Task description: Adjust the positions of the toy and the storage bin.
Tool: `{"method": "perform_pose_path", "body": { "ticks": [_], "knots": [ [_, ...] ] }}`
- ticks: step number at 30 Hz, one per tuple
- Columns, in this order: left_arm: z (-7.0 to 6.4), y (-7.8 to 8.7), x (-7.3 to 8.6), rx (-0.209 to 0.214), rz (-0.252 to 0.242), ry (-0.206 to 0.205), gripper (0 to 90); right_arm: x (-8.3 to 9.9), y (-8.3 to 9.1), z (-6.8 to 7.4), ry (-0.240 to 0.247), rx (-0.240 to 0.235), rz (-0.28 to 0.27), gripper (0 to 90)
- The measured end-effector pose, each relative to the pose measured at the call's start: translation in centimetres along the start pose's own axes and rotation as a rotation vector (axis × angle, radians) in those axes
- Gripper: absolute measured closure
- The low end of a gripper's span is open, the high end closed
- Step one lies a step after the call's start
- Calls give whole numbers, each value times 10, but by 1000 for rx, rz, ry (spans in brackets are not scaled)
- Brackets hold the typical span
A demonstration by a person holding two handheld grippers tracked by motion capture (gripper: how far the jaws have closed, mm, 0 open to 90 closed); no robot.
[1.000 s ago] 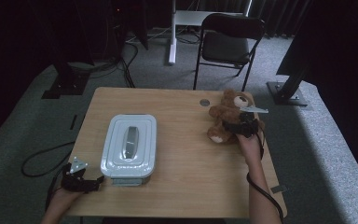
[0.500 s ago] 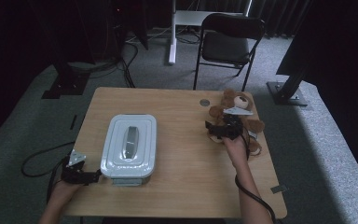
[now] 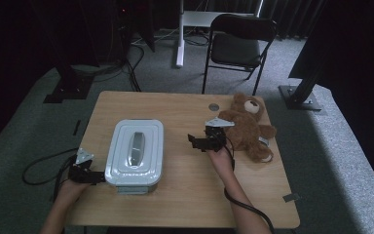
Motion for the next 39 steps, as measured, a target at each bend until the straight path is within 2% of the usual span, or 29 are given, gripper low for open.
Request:
{"method": "perform_pose_path", "body": {
  "ticks": [3, 5, 10, 13, 15, 17, 22, 27, 32, 39],
  "knots": [
    [-3, -3, -2, 19, -7, 0, 9, 7, -12, 14, 4, 0, -5, 124],
    [-5, -5, -3, 30, 1, -13, 8, 12, -19, 21, 0, -13, -1, 124],
    [-12, -9, -4, 55, 3, -27, 9, 25, -40, 37, 1, -41, 40, 122],
    [-16, -12, -4, 50, 13, -44, 9, 31, -48, 45, 13, -43, 59, 120],
    [-16, -12, -4, 52, 12, -38, 9, 33, -50, 47, 21, -44, 69, 120],
    [-19, -11, -6, 52, 5, -37, 9, 37, -55, 52, 16, -67, 88, 120],
    [-26, -9, -12, 79, -29, -36, 9, 38, -56, 50, -3, -105, 90, 123],
    [-35, -13, -16, 96, -31, -44, 9, 37, -57, 49, 11, -108, 86, 123],
    [-47, -20, -21, 116, -23, -72, 9, 40, -59, 46, 51, -70, 96, 128],
    [-67, -30, -29, 151, -13, -108, 9, 41, -54, 25, -10, -101, 87, 133]
  ]
}}
Point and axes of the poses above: each handheld gripper's, and its own axes: y roughly backward along the jaws, x roughly out of its underside, z roughly to its left, the point moved 4 cm from there along -y, roughly forward along the jaws, and after that the axes turned 9 degrees about -z, right-handed, at the moved point
